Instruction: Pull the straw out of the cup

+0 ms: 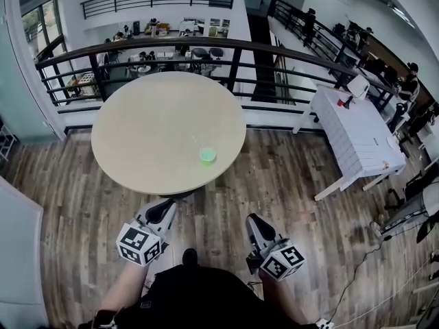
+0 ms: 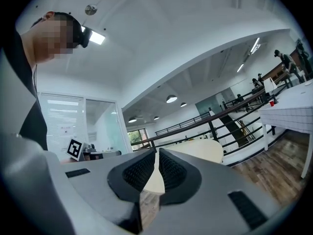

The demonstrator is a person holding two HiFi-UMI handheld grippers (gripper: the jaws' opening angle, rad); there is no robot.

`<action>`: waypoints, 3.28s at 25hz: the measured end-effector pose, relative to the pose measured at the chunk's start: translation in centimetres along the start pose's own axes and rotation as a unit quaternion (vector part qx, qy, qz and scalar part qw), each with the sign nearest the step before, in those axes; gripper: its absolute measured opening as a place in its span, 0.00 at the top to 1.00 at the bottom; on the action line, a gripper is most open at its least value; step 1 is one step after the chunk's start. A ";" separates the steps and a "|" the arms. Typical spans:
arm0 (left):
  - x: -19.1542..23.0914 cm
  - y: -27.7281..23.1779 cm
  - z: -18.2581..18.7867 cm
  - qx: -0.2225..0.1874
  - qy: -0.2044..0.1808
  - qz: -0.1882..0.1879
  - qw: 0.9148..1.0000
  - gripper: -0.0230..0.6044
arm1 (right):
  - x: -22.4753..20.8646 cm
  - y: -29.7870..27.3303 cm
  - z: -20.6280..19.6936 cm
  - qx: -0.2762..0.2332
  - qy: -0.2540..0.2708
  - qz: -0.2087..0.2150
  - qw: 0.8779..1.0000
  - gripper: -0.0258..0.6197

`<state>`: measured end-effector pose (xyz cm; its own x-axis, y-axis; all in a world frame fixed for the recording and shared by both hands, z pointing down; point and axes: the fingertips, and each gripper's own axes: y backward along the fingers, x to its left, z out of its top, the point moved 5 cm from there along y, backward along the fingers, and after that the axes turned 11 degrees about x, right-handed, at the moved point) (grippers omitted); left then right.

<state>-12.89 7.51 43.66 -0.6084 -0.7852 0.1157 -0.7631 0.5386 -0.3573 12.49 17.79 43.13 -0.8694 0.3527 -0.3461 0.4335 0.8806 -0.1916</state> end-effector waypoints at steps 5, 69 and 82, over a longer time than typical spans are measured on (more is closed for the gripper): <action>4.0 -2.1 1.2 -0.003 -0.008 -0.017 1.000 0.91 | -0.5 -5.0 1.3 0.014 -0.013 -0.003 1.000 0.92; 22.7 -24.3 2.6 0.049 0.057 0.007 0.997 0.91 | -16.6 -40.4 -0.1 0.281 0.078 0.120 0.949 0.74; 24.3 -27.5 -0.3 0.049 0.085 0.023 0.995 0.91 | -17.2 -42.5 -4.4 0.357 0.125 0.176 0.909 0.62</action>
<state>-6.73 -26.27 56.57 -0.6761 -0.6935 0.2489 -0.7141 0.5336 -0.4531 7.98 -24.33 61.28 -0.6348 0.7128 -0.2983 0.6609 0.3009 -0.6875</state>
